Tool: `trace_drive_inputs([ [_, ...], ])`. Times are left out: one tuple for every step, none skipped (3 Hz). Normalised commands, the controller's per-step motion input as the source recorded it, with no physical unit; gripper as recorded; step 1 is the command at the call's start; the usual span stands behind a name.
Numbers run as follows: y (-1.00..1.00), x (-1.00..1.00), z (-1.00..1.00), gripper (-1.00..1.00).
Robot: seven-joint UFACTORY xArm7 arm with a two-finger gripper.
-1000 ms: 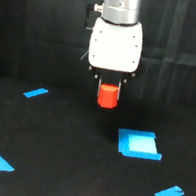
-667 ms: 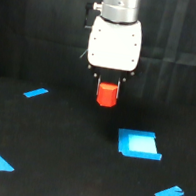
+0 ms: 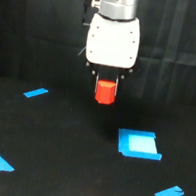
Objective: Pick up the red object from the table
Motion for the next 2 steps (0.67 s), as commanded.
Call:
trace_drive_inputs([
  [-0.04,0.04,0.1,-1.0],
  [-0.04,-0.06,0.07,-0.97],
])
